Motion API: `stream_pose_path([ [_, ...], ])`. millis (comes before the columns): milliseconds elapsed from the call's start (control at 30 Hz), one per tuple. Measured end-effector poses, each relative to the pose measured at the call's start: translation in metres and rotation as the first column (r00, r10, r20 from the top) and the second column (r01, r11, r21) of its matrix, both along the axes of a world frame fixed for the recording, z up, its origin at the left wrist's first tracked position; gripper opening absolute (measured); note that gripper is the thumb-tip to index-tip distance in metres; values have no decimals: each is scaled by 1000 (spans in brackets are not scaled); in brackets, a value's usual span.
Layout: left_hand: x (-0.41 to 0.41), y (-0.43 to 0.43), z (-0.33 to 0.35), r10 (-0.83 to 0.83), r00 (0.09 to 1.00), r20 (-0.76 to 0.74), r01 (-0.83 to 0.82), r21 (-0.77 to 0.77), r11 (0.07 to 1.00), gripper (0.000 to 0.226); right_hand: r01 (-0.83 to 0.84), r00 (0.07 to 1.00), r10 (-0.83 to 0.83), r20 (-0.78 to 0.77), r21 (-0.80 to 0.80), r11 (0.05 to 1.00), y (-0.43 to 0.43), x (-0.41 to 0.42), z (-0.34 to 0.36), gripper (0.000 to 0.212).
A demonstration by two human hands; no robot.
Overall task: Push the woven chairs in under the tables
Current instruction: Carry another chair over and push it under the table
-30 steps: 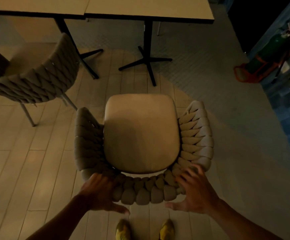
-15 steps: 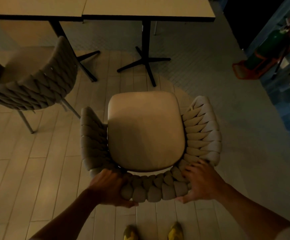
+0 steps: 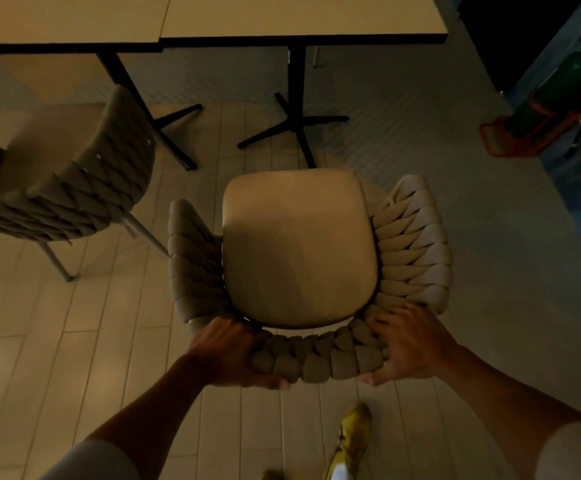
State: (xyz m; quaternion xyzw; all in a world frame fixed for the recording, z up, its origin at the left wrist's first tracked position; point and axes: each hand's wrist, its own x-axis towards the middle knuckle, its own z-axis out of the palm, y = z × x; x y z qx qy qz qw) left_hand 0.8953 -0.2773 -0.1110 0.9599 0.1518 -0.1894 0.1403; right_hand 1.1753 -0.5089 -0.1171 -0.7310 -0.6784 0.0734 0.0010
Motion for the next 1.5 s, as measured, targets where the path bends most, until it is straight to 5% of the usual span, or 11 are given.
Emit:
stream_pose_path([
  [1500,198,265,14,26,998,-63,-27,-16,1000,98,-9,997,7,-83,-23,1000,269,200,-1,89],
])
